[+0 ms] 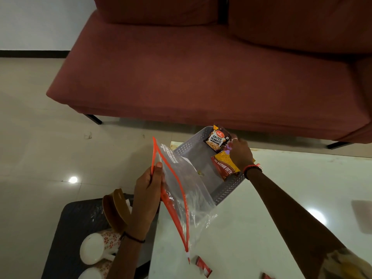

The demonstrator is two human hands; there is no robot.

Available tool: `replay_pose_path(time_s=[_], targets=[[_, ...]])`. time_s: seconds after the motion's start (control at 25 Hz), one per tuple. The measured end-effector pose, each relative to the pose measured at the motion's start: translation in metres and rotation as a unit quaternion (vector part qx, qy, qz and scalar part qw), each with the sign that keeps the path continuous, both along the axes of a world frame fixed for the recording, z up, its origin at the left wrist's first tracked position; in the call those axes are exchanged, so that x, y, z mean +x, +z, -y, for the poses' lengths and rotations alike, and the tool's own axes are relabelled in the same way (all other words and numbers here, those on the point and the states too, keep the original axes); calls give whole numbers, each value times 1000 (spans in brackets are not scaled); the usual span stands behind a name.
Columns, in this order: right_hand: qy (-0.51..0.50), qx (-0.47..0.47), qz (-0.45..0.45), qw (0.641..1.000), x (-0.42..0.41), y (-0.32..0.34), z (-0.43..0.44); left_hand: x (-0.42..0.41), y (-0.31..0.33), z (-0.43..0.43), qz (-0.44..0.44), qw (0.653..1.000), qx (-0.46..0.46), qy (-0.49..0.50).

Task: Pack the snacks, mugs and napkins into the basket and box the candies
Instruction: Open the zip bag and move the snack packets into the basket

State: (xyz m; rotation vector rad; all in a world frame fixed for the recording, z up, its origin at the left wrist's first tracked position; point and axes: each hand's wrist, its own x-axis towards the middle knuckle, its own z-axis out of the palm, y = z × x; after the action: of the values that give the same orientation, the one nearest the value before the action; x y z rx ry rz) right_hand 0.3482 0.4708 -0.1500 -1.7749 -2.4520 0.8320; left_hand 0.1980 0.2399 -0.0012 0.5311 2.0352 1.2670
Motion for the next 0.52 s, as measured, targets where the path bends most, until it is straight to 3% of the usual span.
replay_pose_path(time_s=[0.08,0.12,0.24,0.32,0.44,0.52], targets=[[2,3,-54,999,-1,19,12,2,2,1,-11,1000,-7,-12],[29,-39,-84,995,0,34,23,3,5,1,-15,1000,-13,-23],[208,-173,-140,952,15,70,76,10,11,2,37,998,-12,-48],[264,-174,-164,934,24,83,118,12,14,4,94,994,-23,-45],[235,-94,-186,949,27,88,161,22,21,9,243,968,-32,-53],[182,-82,-246,949,26,99,175,28,26,14,344,936,-27,-69]])
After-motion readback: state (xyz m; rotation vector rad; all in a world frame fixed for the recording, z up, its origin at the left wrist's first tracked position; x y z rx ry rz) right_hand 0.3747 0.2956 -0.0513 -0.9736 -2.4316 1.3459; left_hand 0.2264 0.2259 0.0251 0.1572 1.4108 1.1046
